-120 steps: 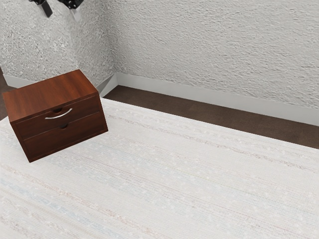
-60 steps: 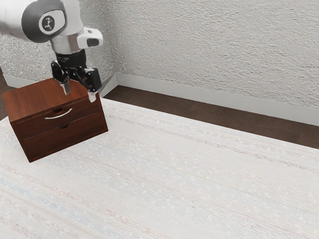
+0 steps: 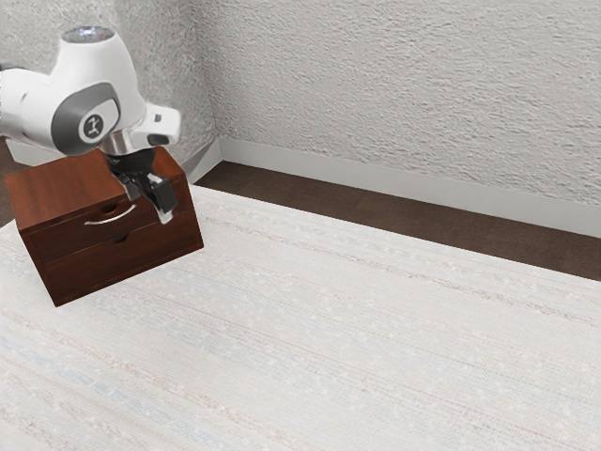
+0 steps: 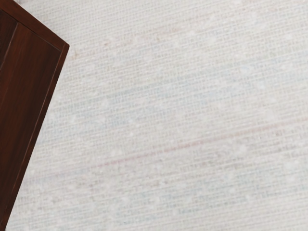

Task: Pull the drawer handle with one arm to open the drawer

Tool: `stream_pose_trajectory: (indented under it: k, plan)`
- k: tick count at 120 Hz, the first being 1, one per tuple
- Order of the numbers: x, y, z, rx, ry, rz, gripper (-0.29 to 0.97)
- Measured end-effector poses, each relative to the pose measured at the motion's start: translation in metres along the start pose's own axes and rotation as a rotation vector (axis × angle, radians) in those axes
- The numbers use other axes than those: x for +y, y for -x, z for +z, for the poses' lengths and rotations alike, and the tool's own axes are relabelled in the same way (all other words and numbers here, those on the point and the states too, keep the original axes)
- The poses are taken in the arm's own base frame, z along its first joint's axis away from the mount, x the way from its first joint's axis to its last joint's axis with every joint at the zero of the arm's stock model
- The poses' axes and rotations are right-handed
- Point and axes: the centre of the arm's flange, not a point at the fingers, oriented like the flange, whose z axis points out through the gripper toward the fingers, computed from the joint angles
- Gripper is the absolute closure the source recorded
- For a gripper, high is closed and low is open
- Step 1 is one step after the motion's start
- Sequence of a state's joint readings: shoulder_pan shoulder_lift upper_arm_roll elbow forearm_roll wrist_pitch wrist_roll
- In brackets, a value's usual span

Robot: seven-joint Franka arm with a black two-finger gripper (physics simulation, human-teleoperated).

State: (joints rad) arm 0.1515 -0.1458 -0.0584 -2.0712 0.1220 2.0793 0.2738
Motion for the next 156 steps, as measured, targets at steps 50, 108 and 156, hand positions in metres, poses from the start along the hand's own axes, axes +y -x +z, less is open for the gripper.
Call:
stream_pose_trajectory:
  k: [50, 108, 156]
  plan:
    - [-0.062, 0.024, 0.054, 0.018, -0.04, 0.143, 0.0]
    - [-0.117, 0.036, 0.095, 0.043, -0.112, 0.264, 0.0]
    - [-0.109, 0.012, 0.113, 0.066, -0.132, 0.397, 0.0]
